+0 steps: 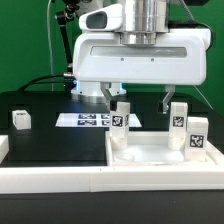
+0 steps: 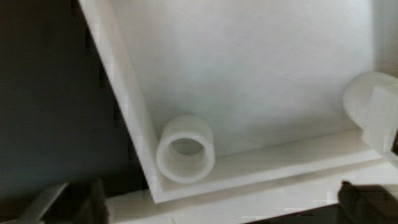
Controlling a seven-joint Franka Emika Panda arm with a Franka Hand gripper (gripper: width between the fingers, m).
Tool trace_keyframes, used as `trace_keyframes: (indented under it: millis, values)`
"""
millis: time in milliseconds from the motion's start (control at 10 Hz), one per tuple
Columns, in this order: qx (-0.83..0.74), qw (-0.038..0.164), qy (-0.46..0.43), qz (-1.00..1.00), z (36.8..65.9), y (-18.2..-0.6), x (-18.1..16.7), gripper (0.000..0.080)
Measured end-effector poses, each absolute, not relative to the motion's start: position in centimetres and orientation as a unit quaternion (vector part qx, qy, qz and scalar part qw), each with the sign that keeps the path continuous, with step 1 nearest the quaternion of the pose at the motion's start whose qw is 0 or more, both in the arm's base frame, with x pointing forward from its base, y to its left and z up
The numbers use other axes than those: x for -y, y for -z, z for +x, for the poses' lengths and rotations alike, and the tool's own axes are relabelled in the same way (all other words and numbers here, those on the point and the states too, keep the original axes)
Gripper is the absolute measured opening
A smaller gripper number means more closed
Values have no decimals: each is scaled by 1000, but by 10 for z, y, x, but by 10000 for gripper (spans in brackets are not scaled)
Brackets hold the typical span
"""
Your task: Assemble square table
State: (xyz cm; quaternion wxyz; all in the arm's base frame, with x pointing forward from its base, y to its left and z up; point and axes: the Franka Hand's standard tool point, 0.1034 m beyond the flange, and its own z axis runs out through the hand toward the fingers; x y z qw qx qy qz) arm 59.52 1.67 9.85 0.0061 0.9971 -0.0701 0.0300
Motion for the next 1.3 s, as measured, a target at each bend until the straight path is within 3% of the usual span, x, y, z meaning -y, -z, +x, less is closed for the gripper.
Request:
trace_keyframes:
  millis: [100,300,800,1100,1300]
  values:
    - [-32,23,-34,999,591,-97,-4,649]
    - [-120,27,-30,992,580,-95,20,649]
    - [-222,42,-21,974,579,-95,29,649]
    - [-244,37,-4,969,542,-98,78,649]
    - [-245,41,0,969,518,-89,118,649]
